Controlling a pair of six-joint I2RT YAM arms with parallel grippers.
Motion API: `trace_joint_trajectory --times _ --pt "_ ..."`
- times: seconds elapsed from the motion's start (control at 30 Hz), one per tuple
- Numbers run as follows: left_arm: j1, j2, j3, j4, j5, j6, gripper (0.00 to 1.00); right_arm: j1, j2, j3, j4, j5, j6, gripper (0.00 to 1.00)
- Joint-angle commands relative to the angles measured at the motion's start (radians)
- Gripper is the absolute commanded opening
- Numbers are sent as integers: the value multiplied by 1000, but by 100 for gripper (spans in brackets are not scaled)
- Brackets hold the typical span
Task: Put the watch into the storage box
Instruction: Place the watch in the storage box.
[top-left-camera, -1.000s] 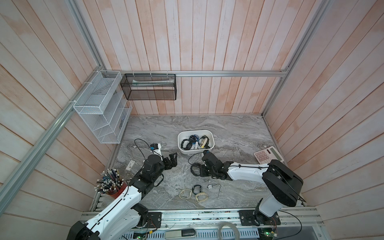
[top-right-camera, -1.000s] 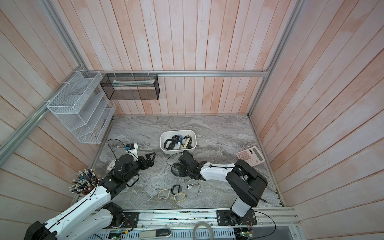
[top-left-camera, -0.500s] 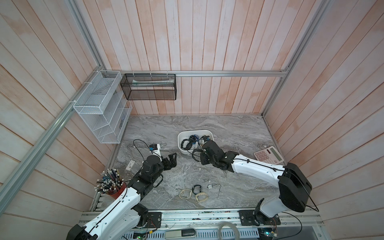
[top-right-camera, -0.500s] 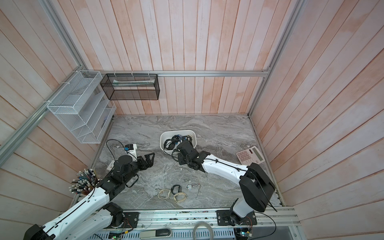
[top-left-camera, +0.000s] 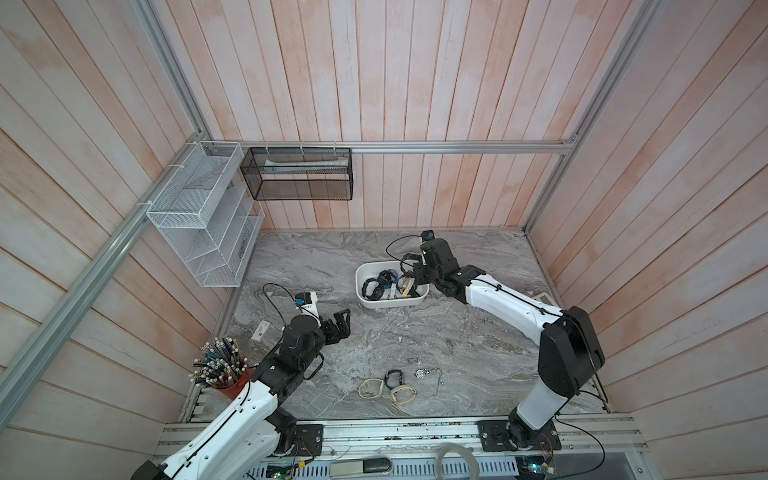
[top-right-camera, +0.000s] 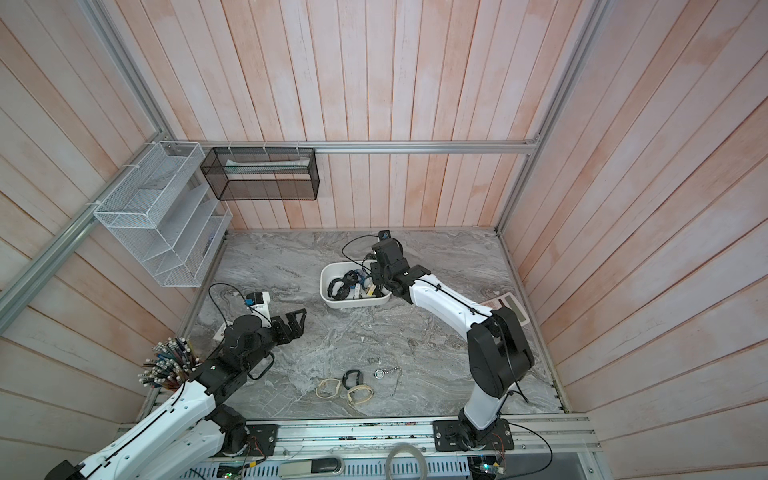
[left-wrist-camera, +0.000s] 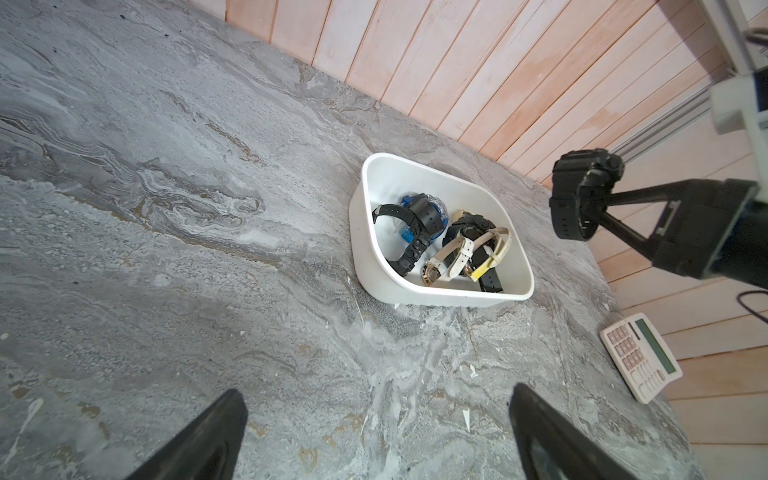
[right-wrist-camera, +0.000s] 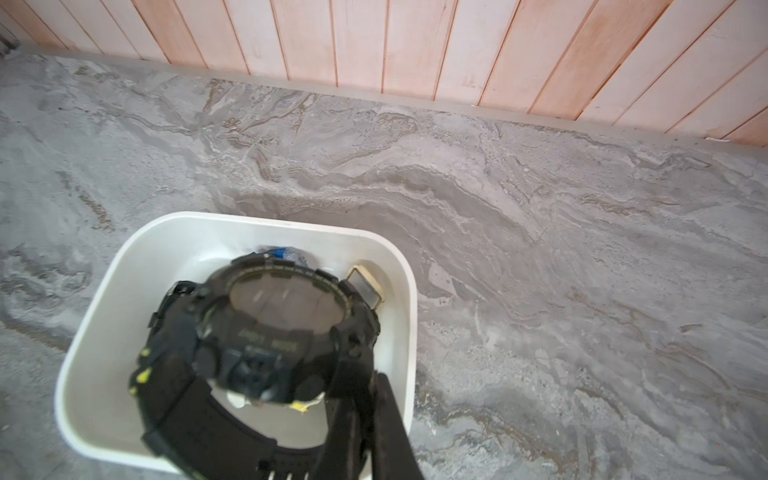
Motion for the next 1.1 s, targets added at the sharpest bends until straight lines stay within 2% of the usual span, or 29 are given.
trace_joint_trajectory --times 0.0,0.33,0.7,0.87,1.07 --pt "4 -10 -23 -11 3 -15 100 -6 56 57 -7 -19 -50 0" --pt "5 -7 -35 -19 23 -26 100 -21 203 129 -16 -59 -72 0" --pt "5 -9 -37 -23 32 -33 100 -22 281 204 -79 -108 -84 0" --pt "5 -10 -35 -27 32 -34 99 -27 251 216 -88 -143 -81 20" --pt "4 -9 -35 -27 33 -33 99 -38 163 189 -72 -186 -65 32"
